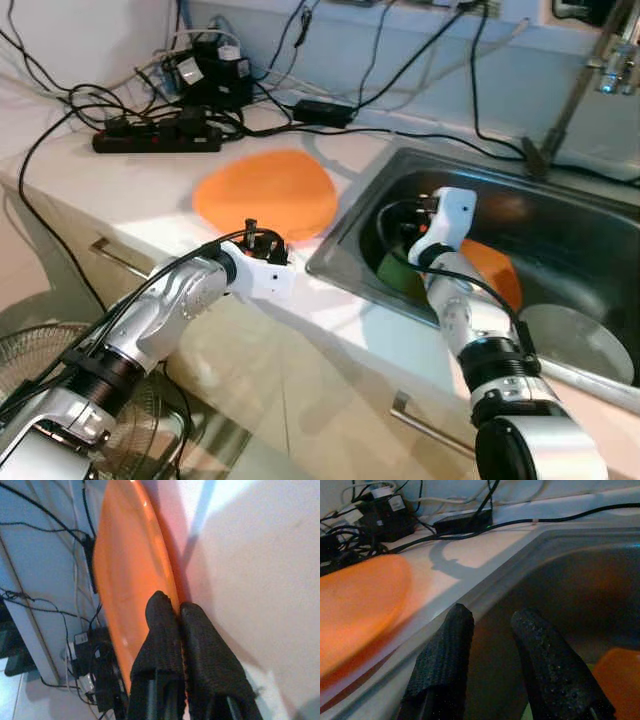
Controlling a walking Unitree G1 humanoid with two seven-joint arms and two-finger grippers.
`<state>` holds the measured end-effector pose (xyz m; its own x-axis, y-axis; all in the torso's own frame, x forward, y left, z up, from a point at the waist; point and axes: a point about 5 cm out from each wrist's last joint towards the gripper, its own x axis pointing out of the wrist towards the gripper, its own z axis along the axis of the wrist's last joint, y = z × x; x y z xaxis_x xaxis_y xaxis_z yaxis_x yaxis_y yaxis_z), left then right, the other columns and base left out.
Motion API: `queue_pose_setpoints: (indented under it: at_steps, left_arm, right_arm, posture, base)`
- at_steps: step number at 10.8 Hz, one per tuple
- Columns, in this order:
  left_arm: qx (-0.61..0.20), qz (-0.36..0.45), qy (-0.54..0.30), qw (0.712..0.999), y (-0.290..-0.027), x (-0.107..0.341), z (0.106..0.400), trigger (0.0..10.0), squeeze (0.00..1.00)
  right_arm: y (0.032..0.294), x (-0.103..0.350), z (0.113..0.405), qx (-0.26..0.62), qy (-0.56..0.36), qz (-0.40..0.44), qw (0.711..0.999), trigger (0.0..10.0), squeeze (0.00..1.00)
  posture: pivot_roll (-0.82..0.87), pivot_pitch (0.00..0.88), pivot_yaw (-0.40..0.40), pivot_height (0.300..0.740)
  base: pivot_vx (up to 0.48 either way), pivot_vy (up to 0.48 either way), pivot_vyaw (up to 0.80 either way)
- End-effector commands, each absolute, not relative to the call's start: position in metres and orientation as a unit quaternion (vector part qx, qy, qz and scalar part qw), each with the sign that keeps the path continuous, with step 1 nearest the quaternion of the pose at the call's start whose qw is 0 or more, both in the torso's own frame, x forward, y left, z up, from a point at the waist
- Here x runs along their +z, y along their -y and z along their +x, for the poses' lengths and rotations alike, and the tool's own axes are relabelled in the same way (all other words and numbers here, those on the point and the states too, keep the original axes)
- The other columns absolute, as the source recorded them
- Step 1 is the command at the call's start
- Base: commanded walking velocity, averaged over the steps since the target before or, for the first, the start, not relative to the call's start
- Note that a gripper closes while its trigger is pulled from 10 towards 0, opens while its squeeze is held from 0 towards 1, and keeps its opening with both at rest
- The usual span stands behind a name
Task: Kitchen organization
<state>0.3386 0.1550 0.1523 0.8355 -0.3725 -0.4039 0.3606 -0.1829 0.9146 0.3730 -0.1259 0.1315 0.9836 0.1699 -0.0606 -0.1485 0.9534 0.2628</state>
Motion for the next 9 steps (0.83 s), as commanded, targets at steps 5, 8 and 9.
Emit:
queue_pose_setpoints:
  at_steps: [5, 8, 9]
  left_arm:
    - [-0.261, 0.733, -0.008, 0.628, -0.169, 0.149, 0.342, 0.0, 0.0]
    - [-0.171, 0.743, 0.113, 0.638, -0.158, 0.196, 0.349, 0.0, 0.0]
    - [-0.161, 0.739, 0.138, 0.64, -0.155, 0.204, 0.348, 0.0, 0.0]
  right_arm:
    - [0.129, 0.137, 0.375, 0.076, -0.035, 0.134, 0.988, 10.0, 0.0]
    - [0.128, 0.137, 0.376, 0.075, -0.036, 0.134, 0.988, 10.0, 0.0]
    - [0.128, 0.137, 0.376, 0.074, -0.036, 0.134, 0.988, 10.0, 0.0]
  posture:
    - [0.23, 0.017, -0.027, 0.74]
    - [0.24, 0.014, -0.031, 0.74]
    - [0.24, 0.015, -0.03, 0.74]
  base:
    - [0.0, 0.0, 0.0]
    - [0.0, 0.0, 0.0]
    - [0.0, 0.0, 0.0]
